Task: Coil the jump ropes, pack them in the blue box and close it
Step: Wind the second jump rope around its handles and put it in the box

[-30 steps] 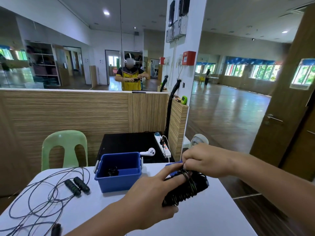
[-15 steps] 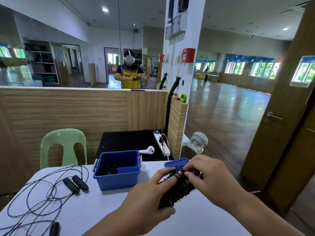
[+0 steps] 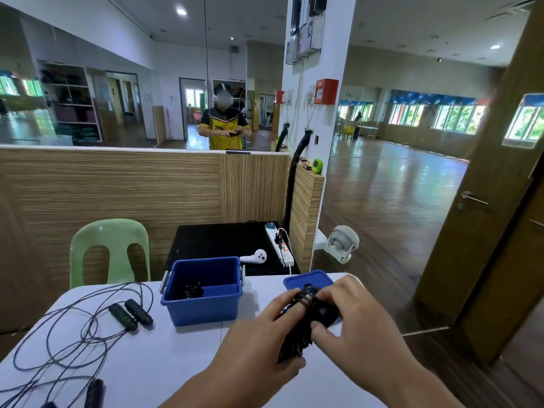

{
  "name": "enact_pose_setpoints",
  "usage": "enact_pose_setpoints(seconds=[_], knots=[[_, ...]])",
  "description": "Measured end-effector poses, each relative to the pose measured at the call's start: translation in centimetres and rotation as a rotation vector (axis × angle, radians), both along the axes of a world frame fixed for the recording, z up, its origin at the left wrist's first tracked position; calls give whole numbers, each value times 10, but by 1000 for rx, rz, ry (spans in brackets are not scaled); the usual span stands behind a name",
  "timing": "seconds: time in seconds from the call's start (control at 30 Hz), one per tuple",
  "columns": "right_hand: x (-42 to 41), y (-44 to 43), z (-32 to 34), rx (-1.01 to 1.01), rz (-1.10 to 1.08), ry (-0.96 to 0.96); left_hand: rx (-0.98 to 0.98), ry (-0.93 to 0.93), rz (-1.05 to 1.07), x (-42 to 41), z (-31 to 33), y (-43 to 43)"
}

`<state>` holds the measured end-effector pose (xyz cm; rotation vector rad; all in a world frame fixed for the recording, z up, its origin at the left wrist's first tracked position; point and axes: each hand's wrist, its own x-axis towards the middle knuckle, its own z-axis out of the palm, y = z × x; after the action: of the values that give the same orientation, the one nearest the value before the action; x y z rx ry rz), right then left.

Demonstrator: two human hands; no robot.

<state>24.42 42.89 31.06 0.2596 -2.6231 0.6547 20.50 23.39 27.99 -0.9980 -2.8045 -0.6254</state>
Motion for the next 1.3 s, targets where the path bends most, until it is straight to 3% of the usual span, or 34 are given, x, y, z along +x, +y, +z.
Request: enact_pose_setpoints(seconds=[0.5,1.13,1.3], knots=[[-13,-25,-11,47,-137,69,-25,25,116,-1,-1,7],[-23,-23,-7,-399,-90,-250,123,37,77,-5,-11,-1],[-19,-32,-12,-444,-142,-195,142,25,89,-5,-8,2]])
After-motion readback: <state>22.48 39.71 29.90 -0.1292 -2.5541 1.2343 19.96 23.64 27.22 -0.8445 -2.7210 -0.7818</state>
